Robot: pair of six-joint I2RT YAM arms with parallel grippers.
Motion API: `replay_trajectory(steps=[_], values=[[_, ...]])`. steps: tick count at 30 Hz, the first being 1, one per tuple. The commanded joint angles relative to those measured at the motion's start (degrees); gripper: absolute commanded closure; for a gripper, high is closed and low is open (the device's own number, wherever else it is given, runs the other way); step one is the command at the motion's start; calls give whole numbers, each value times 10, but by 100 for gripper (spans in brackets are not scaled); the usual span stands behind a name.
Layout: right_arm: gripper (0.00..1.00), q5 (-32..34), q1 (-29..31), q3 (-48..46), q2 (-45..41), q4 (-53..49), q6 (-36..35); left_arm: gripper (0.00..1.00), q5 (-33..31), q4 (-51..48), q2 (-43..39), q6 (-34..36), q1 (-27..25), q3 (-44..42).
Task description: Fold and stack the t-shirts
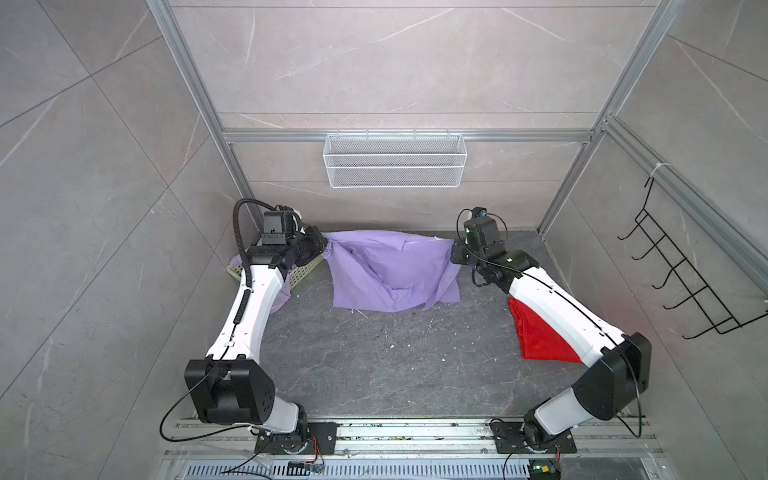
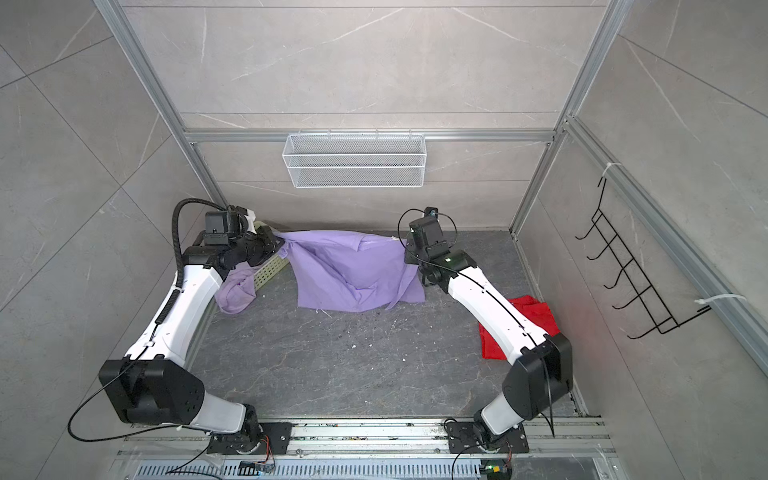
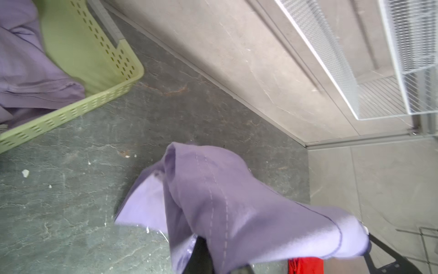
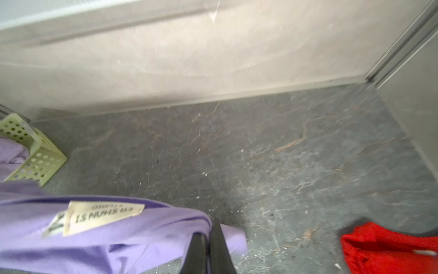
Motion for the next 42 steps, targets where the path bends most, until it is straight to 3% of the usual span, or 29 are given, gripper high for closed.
replay_trajectory(steps=[1, 12, 15, 27, 32, 36, 39, 42], values=[[100, 78, -6, -2, -31, -26, -41, 100, -16, -5, -29, -2, 13, 36], [99, 117, -11, 77, -41, 15, -104, 100, -6, 3, -63, 6, 13, 62], [98, 133, -14, 97, -53, 31, -128, 80, -14, -10, -78, 20, 13, 63], [96, 71, -16, 143, -38, 36, -145, 76, 23, 24, -80, -7, 13, 14], [93, 119, -20, 120, -33, 21, -148, 69, 47, 28, -55, -24, 10, -27], [93, 155, -33, 83, -47, -7, -124, 65, 44, 21, -24, -13, -25, -55], [93, 129, -41, 63, -65, -13, -98, 63, 32, -2, 11, 11, -58, -48], [93, 40, -41, 84, -52, -10, -80, 62, 35, 12, 39, 6, -72, -44]])
